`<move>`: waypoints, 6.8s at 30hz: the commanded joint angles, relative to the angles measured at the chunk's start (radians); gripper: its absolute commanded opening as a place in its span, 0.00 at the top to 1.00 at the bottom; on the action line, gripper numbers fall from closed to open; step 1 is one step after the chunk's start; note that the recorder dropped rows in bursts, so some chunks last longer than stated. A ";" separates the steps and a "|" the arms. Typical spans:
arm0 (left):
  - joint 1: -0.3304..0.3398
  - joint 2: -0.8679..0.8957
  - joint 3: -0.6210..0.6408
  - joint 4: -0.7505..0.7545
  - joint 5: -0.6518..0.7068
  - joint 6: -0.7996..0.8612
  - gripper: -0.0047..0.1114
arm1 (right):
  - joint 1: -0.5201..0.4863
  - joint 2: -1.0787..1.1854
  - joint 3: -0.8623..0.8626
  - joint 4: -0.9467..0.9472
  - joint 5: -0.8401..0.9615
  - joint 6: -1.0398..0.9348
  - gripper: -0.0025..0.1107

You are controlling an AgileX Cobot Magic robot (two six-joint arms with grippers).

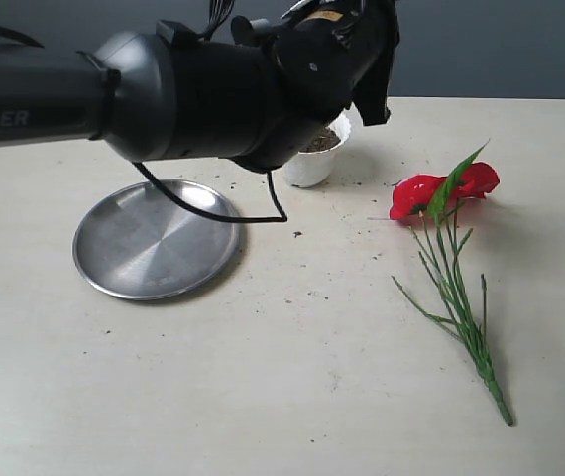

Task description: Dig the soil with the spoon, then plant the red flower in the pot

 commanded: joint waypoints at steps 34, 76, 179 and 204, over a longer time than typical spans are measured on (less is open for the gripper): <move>0.009 0.267 -0.013 0.271 -0.663 -1.042 0.96 | -0.004 -0.004 0.002 0.001 -0.005 -0.001 0.98; 0.009 0.271 -0.013 0.172 -0.651 -0.989 0.96 | -0.004 -0.004 0.002 0.001 -0.005 -0.001 0.98; 0.127 0.492 -0.473 -0.273 -0.203 -1.042 0.96 | -0.004 -0.004 0.002 0.001 -0.005 -0.001 0.98; 0.151 0.497 -0.473 -0.279 -0.160 -1.042 0.96 | -0.004 -0.004 0.002 0.001 -0.005 -0.001 0.98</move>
